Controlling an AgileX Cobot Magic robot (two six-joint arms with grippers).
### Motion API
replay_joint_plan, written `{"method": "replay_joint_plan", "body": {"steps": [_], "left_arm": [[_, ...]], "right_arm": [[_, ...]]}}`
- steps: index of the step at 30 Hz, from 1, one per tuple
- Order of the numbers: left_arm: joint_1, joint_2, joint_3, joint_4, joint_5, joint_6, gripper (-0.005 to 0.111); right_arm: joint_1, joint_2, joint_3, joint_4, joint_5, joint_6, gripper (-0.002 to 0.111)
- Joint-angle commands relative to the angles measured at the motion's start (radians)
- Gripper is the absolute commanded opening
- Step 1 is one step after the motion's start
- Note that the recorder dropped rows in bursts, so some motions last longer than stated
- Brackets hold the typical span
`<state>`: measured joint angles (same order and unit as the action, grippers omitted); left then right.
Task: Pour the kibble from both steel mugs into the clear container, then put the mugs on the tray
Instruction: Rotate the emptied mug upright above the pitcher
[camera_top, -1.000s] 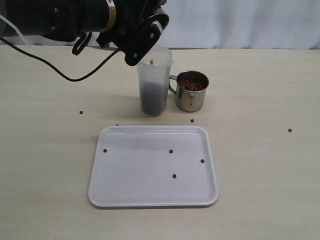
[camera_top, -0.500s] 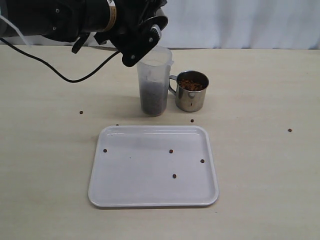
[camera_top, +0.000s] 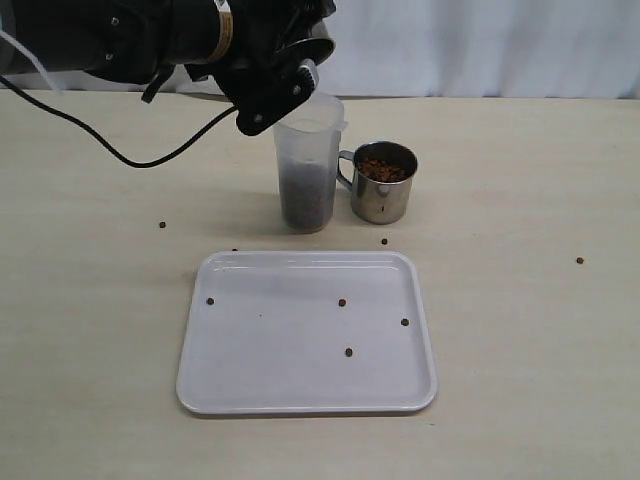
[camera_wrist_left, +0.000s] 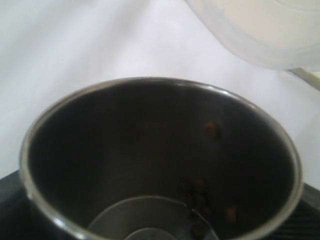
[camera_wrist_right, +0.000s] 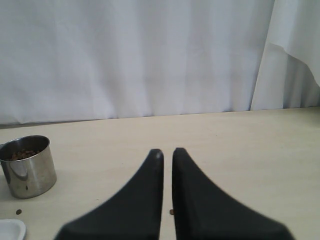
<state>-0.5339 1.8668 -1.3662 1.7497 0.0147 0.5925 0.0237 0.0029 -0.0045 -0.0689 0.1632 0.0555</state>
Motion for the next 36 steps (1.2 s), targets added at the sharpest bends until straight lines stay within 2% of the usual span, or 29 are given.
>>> {"method": "replay_joint_plan", "body": {"steps": [1,14,30,36], "left_arm": [[-0.002,-0.005,-0.009,-0.005,0.004,0.045,0.0],[-0.046,-0.005,-0.033,-0.005,-0.008,0.114,0.0],[-0.066,-0.005,-0.033,-0.005,0.015,0.248,0.0],[-0.072,-0.005,-0.033,-0.005,0.036,0.248,0.0]], "right_arm": [[0.002,-0.003,0.005,0.003,-0.004,-0.004,0.005],[0.002,-0.003,0.005,0.003,-0.004,-0.004,0.005],[0.002,-0.003,0.005,0.003,-0.004,-0.004,0.005],[0.002,-0.003,0.005,0.003,-0.004,-0.004,0.005]]}}
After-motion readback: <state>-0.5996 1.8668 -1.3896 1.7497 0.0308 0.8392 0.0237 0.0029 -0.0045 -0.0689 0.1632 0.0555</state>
